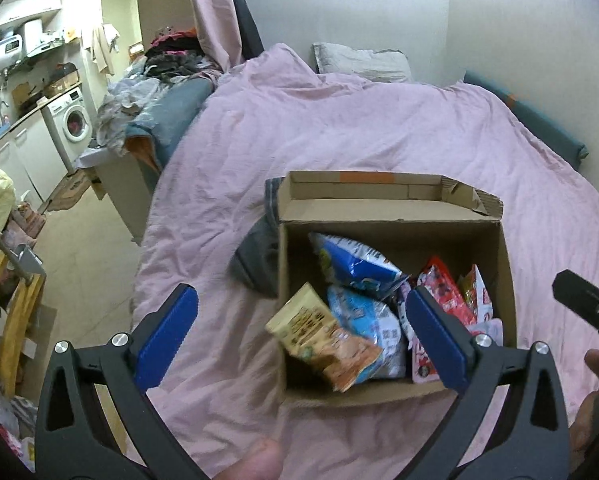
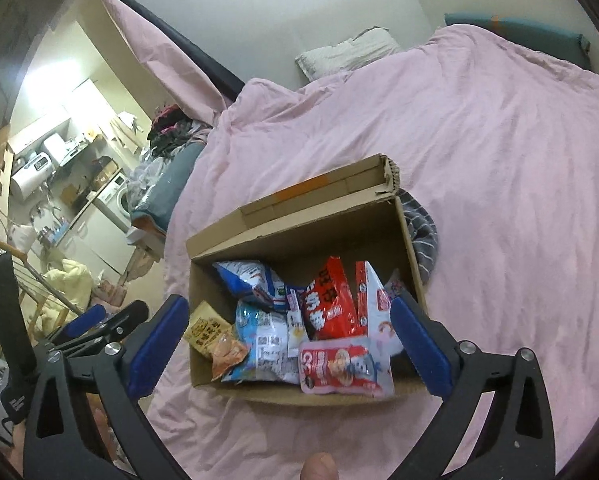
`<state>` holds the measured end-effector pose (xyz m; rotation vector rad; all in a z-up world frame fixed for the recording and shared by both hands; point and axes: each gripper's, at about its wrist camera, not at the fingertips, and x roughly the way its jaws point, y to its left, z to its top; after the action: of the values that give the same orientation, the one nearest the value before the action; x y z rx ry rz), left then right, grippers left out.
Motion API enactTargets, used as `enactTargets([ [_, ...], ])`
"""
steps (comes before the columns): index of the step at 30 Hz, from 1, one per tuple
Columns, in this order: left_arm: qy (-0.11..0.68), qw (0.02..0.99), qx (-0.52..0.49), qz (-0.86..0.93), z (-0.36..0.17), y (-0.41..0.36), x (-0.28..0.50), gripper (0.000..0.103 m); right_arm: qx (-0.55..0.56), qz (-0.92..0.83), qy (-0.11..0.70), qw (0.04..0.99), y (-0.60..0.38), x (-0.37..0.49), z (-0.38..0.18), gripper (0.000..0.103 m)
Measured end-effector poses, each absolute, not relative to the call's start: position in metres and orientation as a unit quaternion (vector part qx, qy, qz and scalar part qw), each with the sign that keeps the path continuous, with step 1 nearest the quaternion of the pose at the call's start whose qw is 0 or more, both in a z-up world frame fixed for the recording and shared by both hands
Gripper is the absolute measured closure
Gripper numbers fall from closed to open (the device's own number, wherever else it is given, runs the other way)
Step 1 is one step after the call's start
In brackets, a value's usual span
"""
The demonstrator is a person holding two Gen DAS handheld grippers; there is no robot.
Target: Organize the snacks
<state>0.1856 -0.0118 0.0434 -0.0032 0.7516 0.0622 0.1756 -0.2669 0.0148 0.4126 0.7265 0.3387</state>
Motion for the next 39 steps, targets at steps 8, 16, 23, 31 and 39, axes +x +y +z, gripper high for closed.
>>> enactTargets([
  [8, 0.365, 0.931, -0.013, 0.03, 0.036, 0.008, 0.143, 0.0, 0.172, 0.146, 0.351, 0.909, -0.259, 0.136, 0.01, 0.0],
  [16, 0.365, 0.931, -0.009, 0.029, 0.018, 0.019, 0.097, 0.0, 0.12, 0.137, 0.353, 0.918, -0.239, 0.098, 0.002, 0.0],
  [23, 0.395, 0.917, -0.059, 0.016, -0.002, 0.03, 0.074, 0.0, 0.115, 0.137, 0.368, 0.912, -0.227, 0.079, -0.015, 0.0],
  [31, 0.38, 0.924, -0.044, 0.027, -0.011, 0.03, 0.061, 0.0, 0.064, 0.105, 0.359, 0.925, -0.211, 0.069, -0.025, 0.0],
  [39, 0.385, 0.921, -0.055, 0.029, -0.014, 0.032, 0.065, 0.0, 0.043, 0.096, 0.359, 0.927, -0.202, 0.072, -0.029, 0.0],
])
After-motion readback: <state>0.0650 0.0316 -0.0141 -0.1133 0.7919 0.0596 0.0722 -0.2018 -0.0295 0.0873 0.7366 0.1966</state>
